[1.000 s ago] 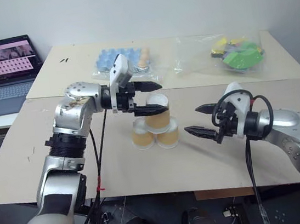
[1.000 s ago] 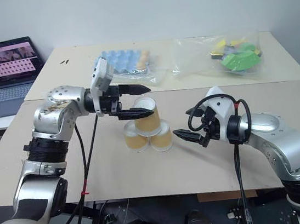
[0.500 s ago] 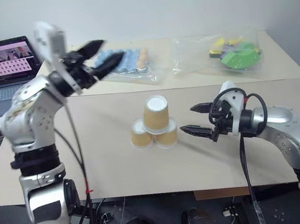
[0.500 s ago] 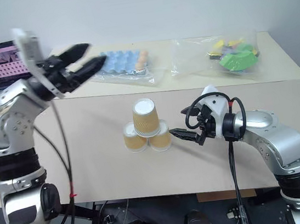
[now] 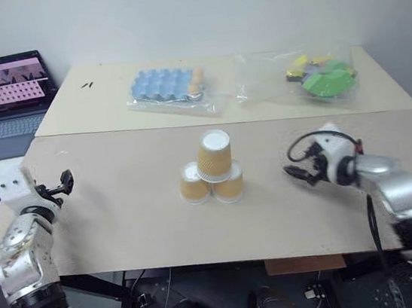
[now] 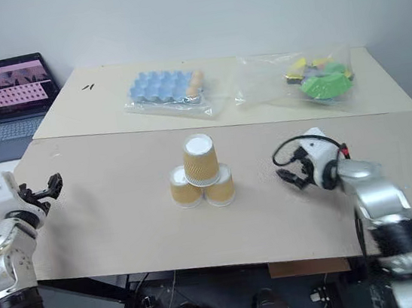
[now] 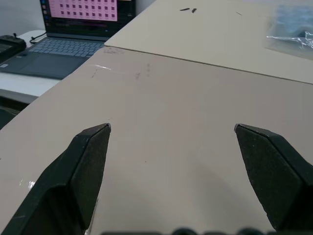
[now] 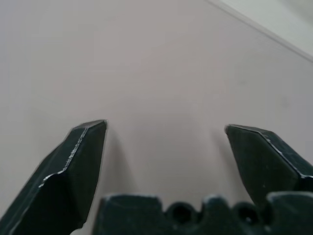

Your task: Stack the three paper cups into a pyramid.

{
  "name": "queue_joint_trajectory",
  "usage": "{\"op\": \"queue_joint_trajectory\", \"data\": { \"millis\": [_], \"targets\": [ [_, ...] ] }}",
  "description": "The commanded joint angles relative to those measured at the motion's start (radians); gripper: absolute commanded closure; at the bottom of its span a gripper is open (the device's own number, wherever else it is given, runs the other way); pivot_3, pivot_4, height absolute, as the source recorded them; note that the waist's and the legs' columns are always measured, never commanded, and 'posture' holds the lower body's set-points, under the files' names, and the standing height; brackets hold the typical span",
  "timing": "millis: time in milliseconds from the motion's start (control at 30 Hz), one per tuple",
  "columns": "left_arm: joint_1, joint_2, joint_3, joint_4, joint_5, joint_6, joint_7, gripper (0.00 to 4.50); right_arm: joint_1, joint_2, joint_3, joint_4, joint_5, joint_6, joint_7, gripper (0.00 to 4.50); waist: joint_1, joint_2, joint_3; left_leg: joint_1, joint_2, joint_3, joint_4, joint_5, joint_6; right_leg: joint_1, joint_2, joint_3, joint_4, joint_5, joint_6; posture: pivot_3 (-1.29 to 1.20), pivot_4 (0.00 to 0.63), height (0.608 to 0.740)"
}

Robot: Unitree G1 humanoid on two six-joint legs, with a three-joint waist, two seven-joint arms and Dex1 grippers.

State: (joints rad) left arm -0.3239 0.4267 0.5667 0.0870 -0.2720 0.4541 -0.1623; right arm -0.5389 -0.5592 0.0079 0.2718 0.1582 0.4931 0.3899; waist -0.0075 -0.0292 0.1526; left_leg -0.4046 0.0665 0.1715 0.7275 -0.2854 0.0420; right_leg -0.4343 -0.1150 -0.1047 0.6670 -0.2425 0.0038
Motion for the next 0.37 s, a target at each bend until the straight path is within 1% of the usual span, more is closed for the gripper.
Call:
{"op": "queue_joint_trajectory", "data": {
  "millis": [33, 133, 233, 367],
  "targets": [
    [0.007, -0.039, 0.005, 0.016, 0.022, -0.099, 0.076, 0.15, -0.048, 0.076, -0.140, 0.106, -0.024, -0.131, -0.221, 0.00, 0.005, 0.000, 0.000, -0.002, 0.000, 0.000, 0.000, 0.000, 0.000, -0.001, 0.000, 0.000, 0.000, 0.000, 0.000, 0.00, 0.150, 0.712],
    [0.019, -0.064, -0.018, 0.024, 0.037, -0.159, 0.099, 0.15, -0.041, 0.157, -0.224, 0.127, 0.022, -0.236, -0.291, 0.00, 0.006, 0.000, 0.000, -0.004, -0.001, 0.001, -0.001, 0.000, 0.000, -0.003, 0.000, 0.000, -0.001, 0.000, 0.001, 0.00, 0.150, 0.712],
    [0.019, -0.080, -0.021, 0.047, 0.040, -0.209, 0.120, 0.15, -0.016, 0.205, -0.282, 0.135, 0.045, -0.297, -0.328, 0.00, 0.000, 0.000, 0.000, -0.006, -0.001, 0.002, -0.004, 0.000, 0.000, -0.004, 0.001, -0.001, -0.001, 0.000, 0.001, 0.00, 0.150, 0.712],
    [0.009, -0.077, -0.028, 0.089, 0.037, -0.272, 0.117, 0.15, 0.032, 0.228, -0.294, 0.119, 0.044, -0.341, -0.326, 0.00, -0.002, 0.000, 0.000, -0.005, -0.001, 0.003, -0.006, 0.000, 0.000, -0.004, 0.001, -0.001, -0.002, -0.001, 0.001, 0.00, 0.150, 0.712]
  ]
}}
